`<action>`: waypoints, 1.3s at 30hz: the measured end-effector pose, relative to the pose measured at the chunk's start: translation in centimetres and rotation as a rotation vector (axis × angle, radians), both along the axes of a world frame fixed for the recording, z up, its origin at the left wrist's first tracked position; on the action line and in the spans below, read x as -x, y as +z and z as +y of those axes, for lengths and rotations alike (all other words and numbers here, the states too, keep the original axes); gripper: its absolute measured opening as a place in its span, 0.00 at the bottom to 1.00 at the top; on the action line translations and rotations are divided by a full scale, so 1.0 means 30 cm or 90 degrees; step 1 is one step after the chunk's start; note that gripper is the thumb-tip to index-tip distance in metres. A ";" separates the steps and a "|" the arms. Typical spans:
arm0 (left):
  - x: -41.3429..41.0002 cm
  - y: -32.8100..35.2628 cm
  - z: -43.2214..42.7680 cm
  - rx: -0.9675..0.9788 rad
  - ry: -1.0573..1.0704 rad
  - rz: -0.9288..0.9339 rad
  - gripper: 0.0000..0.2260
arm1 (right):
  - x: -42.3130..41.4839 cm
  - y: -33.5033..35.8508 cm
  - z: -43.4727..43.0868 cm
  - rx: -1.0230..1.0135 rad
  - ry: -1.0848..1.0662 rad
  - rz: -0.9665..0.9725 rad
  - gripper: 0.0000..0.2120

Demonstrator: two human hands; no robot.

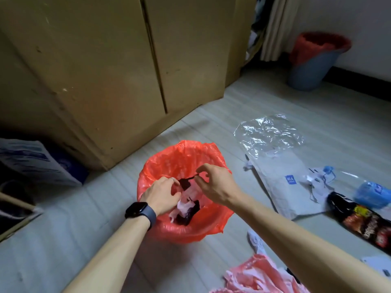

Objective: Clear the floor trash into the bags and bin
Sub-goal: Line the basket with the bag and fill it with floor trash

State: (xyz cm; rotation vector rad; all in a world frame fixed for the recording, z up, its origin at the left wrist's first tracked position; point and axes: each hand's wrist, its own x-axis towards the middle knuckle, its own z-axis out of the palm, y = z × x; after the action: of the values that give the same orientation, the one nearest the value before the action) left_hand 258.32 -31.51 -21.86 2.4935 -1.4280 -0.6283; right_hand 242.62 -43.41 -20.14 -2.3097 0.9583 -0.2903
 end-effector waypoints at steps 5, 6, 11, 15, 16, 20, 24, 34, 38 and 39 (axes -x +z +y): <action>0.064 0.073 -0.076 0.081 -0.041 -0.019 0.12 | 0.110 0.002 -0.008 -0.036 -0.088 -0.159 0.10; 0.091 0.091 -0.101 0.101 -0.055 -0.026 0.12 | 0.149 -0.004 -0.016 -0.037 -0.120 -0.187 0.09; 0.270 0.145 -0.262 0.179 -0.165 -0.043 0.14 | 0.414 -0.101 -0.102 -0.049 -0.277 -0.158 0.09; 0.441 0.087 -0.418 0.159 -0.254 -0.058 0.16 | 0.630 -0.240 -0.201 -0.074 -0.352 0.047 0.18; 0.480 0.062 -0.451 0.146 -0.275 -0.055 0.16 | 0.670 -0.273 -0.224 -0.083 -0.355 0.103 0.21; 0.607 -0.075 -0.576 0.053 -0.325 -0.051 0.17 | 0.768 -0.404 -0.340 -0.128 -0.334 0.252 0.29; 0.633 -0.189 -0.705 -0.035 -0.341 -0.070 0.19 | 0.755 -0.503 -0.470 -0.131 -0.294 0.295 0.34; 0.570 -0.429 -1.142 -0.155 -0.310 -0.116 0.27 | 0.768 -0.760 -0.521 -0.118 -0.163 0.464 0.38; 0.548 -0.523 -1.308 -0.152 -0.297 -0.164 0.31 | 0.763 -0.793 -0.534 -0.130 -0.165 0.464 0.35; 0.537 -0.539 -1.335 -0.156 -0.303 -0.178 0.33 | 0.762 -0.798 -0.535 -0.137 -0.164 0.464 0.36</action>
State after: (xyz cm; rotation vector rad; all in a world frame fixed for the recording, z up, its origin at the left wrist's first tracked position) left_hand 242.22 -71.57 -38.05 2.5034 -2.2076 -0.5752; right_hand 219.78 -59.45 -44.07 -2.1026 1.5484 0.5723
